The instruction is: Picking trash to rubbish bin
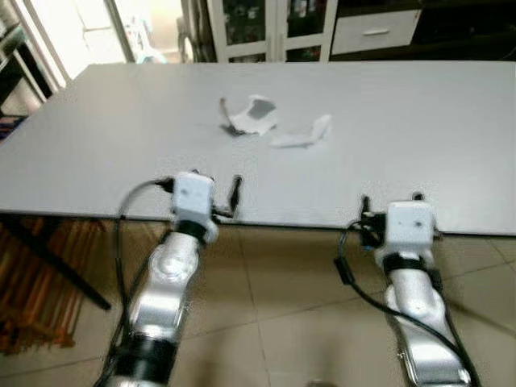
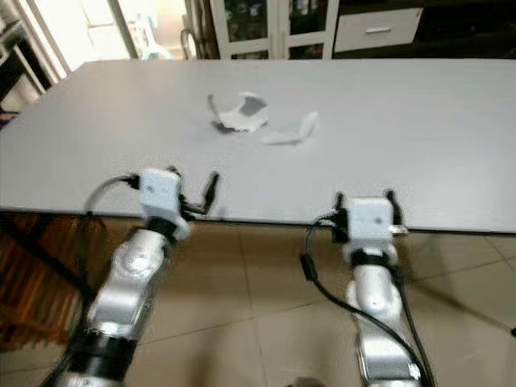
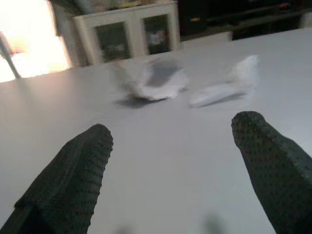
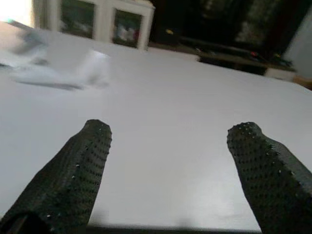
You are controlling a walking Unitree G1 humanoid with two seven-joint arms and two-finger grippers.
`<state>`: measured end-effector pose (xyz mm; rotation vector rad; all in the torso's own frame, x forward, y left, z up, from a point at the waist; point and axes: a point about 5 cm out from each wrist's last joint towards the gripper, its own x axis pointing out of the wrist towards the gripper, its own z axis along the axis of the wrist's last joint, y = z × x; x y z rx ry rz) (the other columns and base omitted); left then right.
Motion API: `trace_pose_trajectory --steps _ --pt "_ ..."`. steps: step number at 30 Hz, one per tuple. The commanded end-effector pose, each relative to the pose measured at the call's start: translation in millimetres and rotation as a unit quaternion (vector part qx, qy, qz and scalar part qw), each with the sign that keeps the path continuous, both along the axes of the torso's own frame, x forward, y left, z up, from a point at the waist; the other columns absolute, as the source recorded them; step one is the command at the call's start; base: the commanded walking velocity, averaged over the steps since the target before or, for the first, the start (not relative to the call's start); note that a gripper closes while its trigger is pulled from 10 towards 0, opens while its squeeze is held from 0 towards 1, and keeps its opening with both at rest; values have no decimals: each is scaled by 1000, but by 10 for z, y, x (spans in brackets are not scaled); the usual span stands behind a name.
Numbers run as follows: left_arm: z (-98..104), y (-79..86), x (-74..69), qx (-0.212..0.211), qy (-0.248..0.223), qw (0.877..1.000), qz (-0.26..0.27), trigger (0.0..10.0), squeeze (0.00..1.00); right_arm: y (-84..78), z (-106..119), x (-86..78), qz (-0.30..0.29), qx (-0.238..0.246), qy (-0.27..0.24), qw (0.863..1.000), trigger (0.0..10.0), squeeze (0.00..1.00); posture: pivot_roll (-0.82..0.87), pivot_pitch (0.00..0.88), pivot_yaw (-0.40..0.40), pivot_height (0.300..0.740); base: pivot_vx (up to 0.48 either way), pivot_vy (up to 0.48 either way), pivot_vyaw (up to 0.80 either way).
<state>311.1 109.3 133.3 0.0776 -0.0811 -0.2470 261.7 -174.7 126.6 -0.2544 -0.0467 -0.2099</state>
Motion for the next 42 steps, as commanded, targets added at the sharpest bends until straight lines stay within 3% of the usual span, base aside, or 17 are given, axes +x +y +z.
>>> trace_pose_trajectory --steps 1,18,29,42 --pt "19 70 11 10 -3 1000 9 10000 0 41 36 7 6 10 -8 1000 10000 0 -54 73 50 740 480 0 0" --pt "0 56 3 16 1 1000 11 10000 0 50 6 8 4 9 -1 1000 10000 0 -55 81 51 740 462 0 0" --pt "-10 43 8 18 3 1000 12 10000 0 29 -24 6 -3 10 6 1000 10000 0 -54 81 51 740 0 0 0" --pt "1 14 16 16 0 1000 9 10000 0 -123 48 166 -26 -2 6 1000 10000 0 -57 74 51 740 0 0 0"
